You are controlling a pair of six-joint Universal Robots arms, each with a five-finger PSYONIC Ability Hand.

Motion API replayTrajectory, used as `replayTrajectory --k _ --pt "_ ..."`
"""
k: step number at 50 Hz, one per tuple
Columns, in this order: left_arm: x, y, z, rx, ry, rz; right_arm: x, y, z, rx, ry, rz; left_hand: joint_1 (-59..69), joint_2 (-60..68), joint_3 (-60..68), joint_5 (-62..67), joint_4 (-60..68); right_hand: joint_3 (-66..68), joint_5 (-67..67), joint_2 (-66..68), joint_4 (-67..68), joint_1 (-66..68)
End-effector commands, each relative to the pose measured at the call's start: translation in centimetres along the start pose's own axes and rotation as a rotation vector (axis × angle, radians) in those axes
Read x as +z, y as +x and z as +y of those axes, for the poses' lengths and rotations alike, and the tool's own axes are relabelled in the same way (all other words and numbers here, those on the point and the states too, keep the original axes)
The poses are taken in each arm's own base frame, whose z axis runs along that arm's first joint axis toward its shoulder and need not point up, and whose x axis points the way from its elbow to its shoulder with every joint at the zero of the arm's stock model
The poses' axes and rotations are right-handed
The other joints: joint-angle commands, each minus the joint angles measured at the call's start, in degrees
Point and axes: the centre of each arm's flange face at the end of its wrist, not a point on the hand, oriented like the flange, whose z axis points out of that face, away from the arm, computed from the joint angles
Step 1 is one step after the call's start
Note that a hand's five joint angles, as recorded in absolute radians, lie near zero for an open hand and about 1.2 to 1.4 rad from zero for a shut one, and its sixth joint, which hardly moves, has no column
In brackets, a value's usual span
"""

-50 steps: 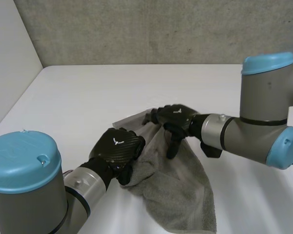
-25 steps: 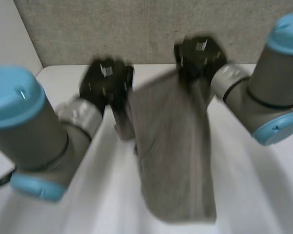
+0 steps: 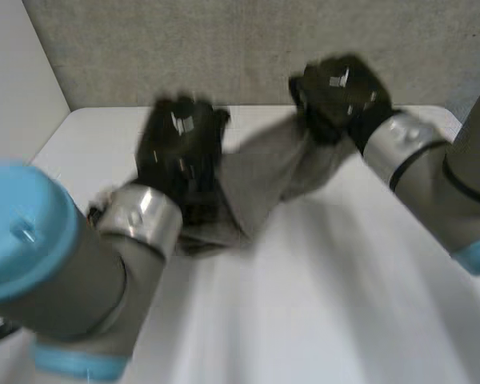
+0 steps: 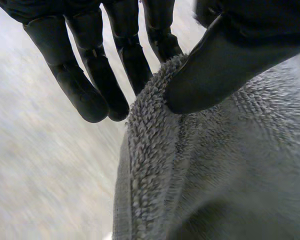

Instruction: Fold the towel.

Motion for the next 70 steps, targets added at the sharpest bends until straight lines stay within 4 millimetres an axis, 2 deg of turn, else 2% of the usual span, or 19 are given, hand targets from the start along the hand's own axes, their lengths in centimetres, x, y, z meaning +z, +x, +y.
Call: replayTrajectory --k 1,2,4,8,11,16,18,20,21,23,24,26,27,29,32,41,46,50,70 --pt "-5.0 4.3 5.1 0.047 -0.211 0.174 -2.5 -2.5 5.5 -0.236 -0.270 -0.120 -20.25 -22.68 -25.51 -32.95 -24.17 3.19 2.83 3.64 3.27 3.56" --pt "-5.0 4.3 5.1 0.047 -0.211 0.174 -2.5 -2.5 5.5 -0.237 -0.271 -0.120 -20.34 -22.76 -25.60 -33.04 -24.26 3.19 2.83 3.64 3.27 3.56" --pt "-5.6 4.7 5.2 0.052 -0.224 0.198 -3.0 -2.3 7.0 -0.246 -0.349 -0.086 -40.26 -42.68 -45.51 -52.96 -44.18 3.19 2.83 3.64 3.27 3.56" --pt "-5.5 4.6 4.9 0.053 -0.215 0.196 -3.4 -2.1 7.7 -0.245 -0.393 -0.046 -48.10 -50.52 -53.35 -60.79 -52.02 3.19 2.83 3.64 3.27 3.56" --pt "-4.9 3.7 5.1 0.060 -0.225 0.163 -3.9 -2.3 8.7 -0.240 -0.424 -0.040 -65.20 -67.63 -70.46 -77.90 -69.12 3.19 2.83 3.64 3.27 3.56" --pt "-4.0 1.7 6.3 0.061 -0.266 0.100 -4.2 -1.5 10.1 -0.229 -0.449 -0.010 -72.62 -75.05 -77.88 -85.32 -76.54 3.19 2.83 3.64 3.27 3.56" --pt "-3.9 1.1 6.7 0.062 -0.286 0.082 -4.2 -1.4 10.5 -0.229 -0.450 0.000 -72.82 -75.25 -78.08 -85.52 -76.74 3.19 2.83 3.64 3.27 3.56" --pt "-3.6 -0.4 7.9 0.061 -0.332 0.044 -4.2 -0.9 11.2 -0.226 -0.449 0.028 -72.66 -75.08 -77.91 -85.35 -76.58 3.19 2.83 3.64 3.27 3.56" --pt "-3.6 -0.4 7.9 0.061 -0.333 0.044 -4.2 -0.9 11.2 -0.226 -0.449 0.028 -72.66 -75.08 -77.91 -85.35 -76.57 3.19 2.83 3.64 3.27 3.56" --pt "-3.0 -2.2 9.1 0.057 -0.370 -0.005 -4.2 0.0 12.1 -0.216 -0.451 0.069 -71.82 -74.24 -77.08 -84.52 -75.74 3.19 2.83 3.64 3.27 3.56" --pt "-3.0 -2.2 9.1 0.057 -0.370 -0.006 -4.2 0.0 12.1 -0.216 -0.451 0.069 -71.81 -74.24 -77.07 -84.51 -75.73 3.19 2.83 3.64 3.27 3.56" --pt "-2.0 -4.7 10.4 0.042 -0.401 -0.048 -4.0 1.0 12.8 -0.211 -0.442 0.115 -71.15 -73.57 -76.40 -83.84 -75.06 3.19 2.83 3.64 3.27 3.56" --pt "-2.0 -4.7 10.4 0.041 -0.401 -0.048 -4.0 1.1 12.8 -0.211 -0.442 0.116 -71.14 -73.56 -76.40 -83.84 -75.06 3.19 2.83 3.64 3.27 3.56" --pt "-1.3 -6.7 11.5 0.017 -0.422 -0.047 -3.8 2.3 13.4 -0.214 -0.435 0.164 -68.97 -71.39 -74.22 -81.67 -72.89 3.19 2.83 3.64 3.27 3.56" --pt "-1.1 -7.6 12.4 -0.013 -0.440 0.007 -3.7 3.3 13.9 -0.210 -0.443 0.194 -66.60 -69.02 -71.86 -79.30 -70.52 3.19 2.83 3.64 3.27 3.56" --pt "-1.1 -8.4 14.2 -0.078 -0.518 0.087 -3.5 5.3 14.5 -0.208 -0.450 0.247 -68.79 -71.21 -74.04 -81.48 -72.70 3.19 2.83 3.64 3.27 3.56" --pt "-1.0 -8.8 14.9 -0.054 -0.539 0.093 -3.5 5.1 14.7 -0.207 -0.455 0.241 -68.62 -71.04 -73.87 -81.32 -72.54 3.19 2.83 3.64 3.27 3.56" --pt "-1.4 -8.2 16.0 -0.024 -0.576 0.125 -3.5 4.7 15.0 -0.203 -0.462 0.227 -68.12 -70.54 -73.37 -80.81 -72.03 3.19 2.83 3.64 3.27 3.56" --pt "-1.2 -6.2 15.8 -0.015 -0.559 0.180 -3.6 4.3 15.5 -0.198 -0.473 0.214 -64.92 -67.34 -70.17 -77.61 -68.84 3.19 2.83 3.64 3.27 3.56"
